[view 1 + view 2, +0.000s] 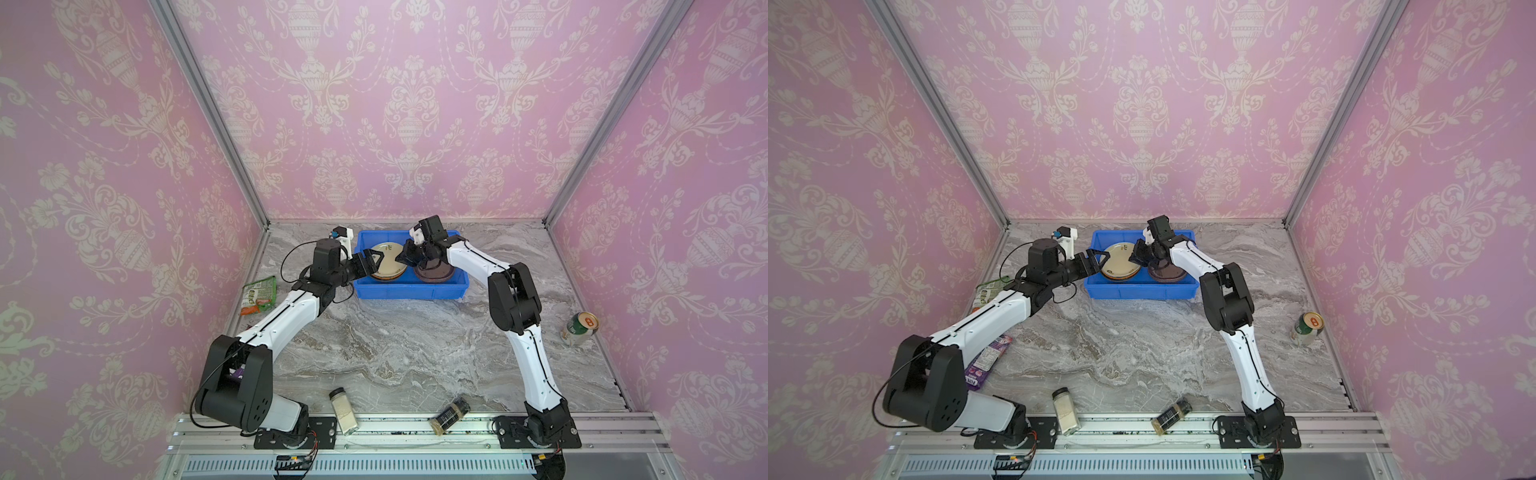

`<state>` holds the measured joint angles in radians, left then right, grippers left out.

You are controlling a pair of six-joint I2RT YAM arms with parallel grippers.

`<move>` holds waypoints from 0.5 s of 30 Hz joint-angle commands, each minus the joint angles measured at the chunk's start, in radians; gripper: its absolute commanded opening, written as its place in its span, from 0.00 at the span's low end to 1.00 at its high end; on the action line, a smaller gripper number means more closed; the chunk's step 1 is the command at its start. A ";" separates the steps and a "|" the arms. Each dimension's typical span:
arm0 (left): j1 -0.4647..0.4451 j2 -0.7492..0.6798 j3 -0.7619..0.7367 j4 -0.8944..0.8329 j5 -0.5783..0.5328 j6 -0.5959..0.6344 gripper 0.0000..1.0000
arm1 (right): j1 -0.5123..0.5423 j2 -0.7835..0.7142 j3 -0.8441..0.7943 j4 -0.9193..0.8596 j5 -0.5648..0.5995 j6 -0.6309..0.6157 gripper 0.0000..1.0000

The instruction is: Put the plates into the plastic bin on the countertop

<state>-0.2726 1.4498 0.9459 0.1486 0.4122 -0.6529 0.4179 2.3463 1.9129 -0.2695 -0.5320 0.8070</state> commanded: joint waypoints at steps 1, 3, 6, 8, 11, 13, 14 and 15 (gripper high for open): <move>-0.008 -0.005 0.001 -0.025 -0.013 0.027 0.82 | -0.020 -0.164 -0.082 0.204 -0.061 0.056 0.05; -0.013 -0.017 -0.001 -0.045 -0.037 0.050 0.83 | -0.033 -0.260 -0.176 0.270 -0.054 0.053 0.05; -0.024 -0.044 0.001 -0.090 -0.094 0.105 0.87 | -0.056 -0.434 -0.322 0.279 0.006 -0.025 0.05; -0.030 -0.071 0.000 -0.121 -0.140 0.153 0.97 | -0.064 -0.565 -0.422 0.236 0.082 -0.116 0.07; -0.040 -0.119 0.000 -0.166 -0.257 0.223 0.99 | -0.065 -0.760 -0.555 0.126 0.247 -0.279 0.36; -0.045 -0.160 -0.026 -0.139 -0.325 0.268 0.99 | -0.067 -0.882 -0.641 0.059 0.371 -0.342 0.88; -0.049 -0.182 -0.051 -0.097 -0.364 0.282 0.99 | -0.067 -0.937 -0.680 0.038 0.421 -0.361 0.99; -0.053 -0.210 -0.100 -0.022 -0.401 0.298 0.99 | -0.069 -0.999 -0.724 0.022 0.486 -0.372 1.00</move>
<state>-0.3130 1.3014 0.9089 0.0647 0.1642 -0.4557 0.3458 1.4338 1.2839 -0.1272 -0.2596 0.5716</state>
